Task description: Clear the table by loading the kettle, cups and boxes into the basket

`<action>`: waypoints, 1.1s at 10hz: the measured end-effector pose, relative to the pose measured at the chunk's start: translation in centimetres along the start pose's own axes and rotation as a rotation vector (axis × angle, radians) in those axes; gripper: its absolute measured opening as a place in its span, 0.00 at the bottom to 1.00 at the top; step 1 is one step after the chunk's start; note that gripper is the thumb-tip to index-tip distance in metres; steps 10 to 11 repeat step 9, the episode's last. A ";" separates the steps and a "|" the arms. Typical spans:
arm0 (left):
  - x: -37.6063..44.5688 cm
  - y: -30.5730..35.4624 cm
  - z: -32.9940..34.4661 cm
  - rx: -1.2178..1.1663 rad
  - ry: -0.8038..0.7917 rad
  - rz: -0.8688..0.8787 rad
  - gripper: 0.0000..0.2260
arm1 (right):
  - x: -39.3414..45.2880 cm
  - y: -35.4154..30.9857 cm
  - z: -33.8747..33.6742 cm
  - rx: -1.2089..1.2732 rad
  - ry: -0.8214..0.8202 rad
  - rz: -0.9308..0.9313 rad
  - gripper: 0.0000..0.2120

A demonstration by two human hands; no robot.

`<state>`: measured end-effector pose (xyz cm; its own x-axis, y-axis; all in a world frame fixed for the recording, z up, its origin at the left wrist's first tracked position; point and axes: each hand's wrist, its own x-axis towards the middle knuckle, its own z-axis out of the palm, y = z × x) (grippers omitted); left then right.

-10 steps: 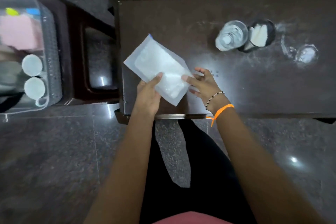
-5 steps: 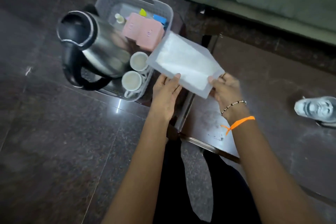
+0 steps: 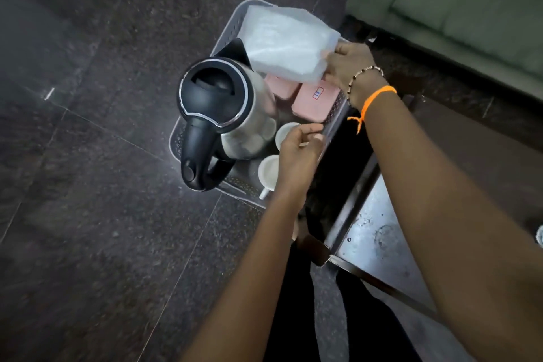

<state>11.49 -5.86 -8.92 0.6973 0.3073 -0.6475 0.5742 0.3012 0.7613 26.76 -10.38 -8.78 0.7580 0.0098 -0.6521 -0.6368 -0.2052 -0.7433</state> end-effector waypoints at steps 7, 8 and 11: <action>2.8 0.5 0.5 0.029 0.077 0.000 0.12 | 0.4 0.7 -0.1 -0.601 0.186 -0.402 0.10; 2.6 0.5 0.7 0.031 0.078 0.027 0.13 | -2.0 2.7 -2.5 -0.473 0.221 -0.379 0.08; 1.6 -0.3 1.6 0.077 0.043 0.045 0.12 | -5.1 5.9 -5.5 -0.345 0.275 -0.318 0.05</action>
